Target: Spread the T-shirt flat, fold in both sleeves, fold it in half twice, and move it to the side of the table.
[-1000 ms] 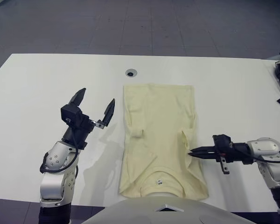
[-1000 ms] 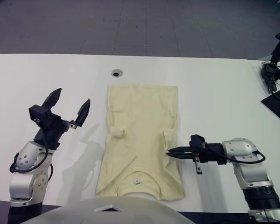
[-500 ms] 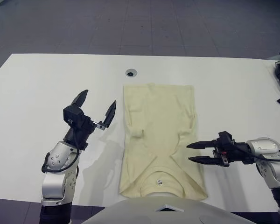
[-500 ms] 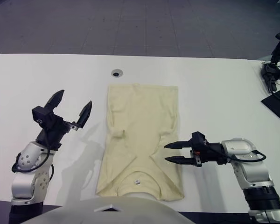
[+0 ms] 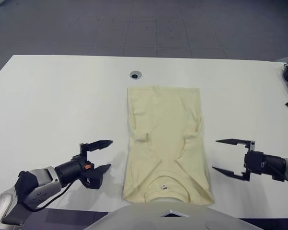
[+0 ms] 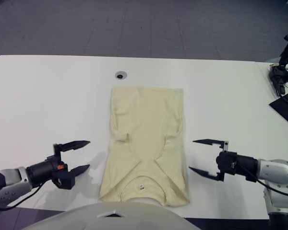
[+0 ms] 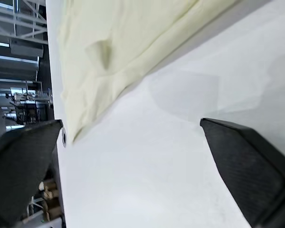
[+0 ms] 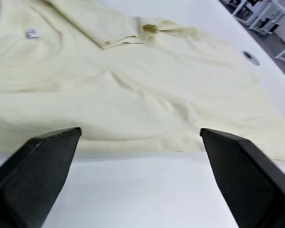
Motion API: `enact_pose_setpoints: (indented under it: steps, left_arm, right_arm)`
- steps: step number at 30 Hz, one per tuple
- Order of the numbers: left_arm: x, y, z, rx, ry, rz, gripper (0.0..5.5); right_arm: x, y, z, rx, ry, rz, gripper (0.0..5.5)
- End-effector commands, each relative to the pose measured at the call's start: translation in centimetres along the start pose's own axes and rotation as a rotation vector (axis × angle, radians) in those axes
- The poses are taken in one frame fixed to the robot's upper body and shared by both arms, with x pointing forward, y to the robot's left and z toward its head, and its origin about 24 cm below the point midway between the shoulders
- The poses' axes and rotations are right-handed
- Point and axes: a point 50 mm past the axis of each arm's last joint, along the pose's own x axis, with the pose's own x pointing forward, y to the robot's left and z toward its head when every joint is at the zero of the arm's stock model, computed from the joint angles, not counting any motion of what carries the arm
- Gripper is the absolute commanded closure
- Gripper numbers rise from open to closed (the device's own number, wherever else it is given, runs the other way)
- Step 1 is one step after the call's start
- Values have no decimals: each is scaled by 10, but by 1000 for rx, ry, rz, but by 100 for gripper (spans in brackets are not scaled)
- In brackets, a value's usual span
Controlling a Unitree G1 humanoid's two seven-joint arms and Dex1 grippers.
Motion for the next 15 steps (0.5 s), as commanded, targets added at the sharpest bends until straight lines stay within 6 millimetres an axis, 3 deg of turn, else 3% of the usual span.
enact_pose_setpoints:
  steps: [1, 9, 15]
  left_arm:
    - [-3, -18, 6, 102, -58, -110, 10]
    - [8, -29, 22, 146, -199, -61, 10]
    - [10, -30, 20, 190, -210, -40, 10]
  right_arm:
    - [-8, 15, -9, -20, 103, 109, 14]
    - [1, 40, -17, -104, 211, 323, 12]
    - [23, 34, -11, -332, 170, 260, 12]
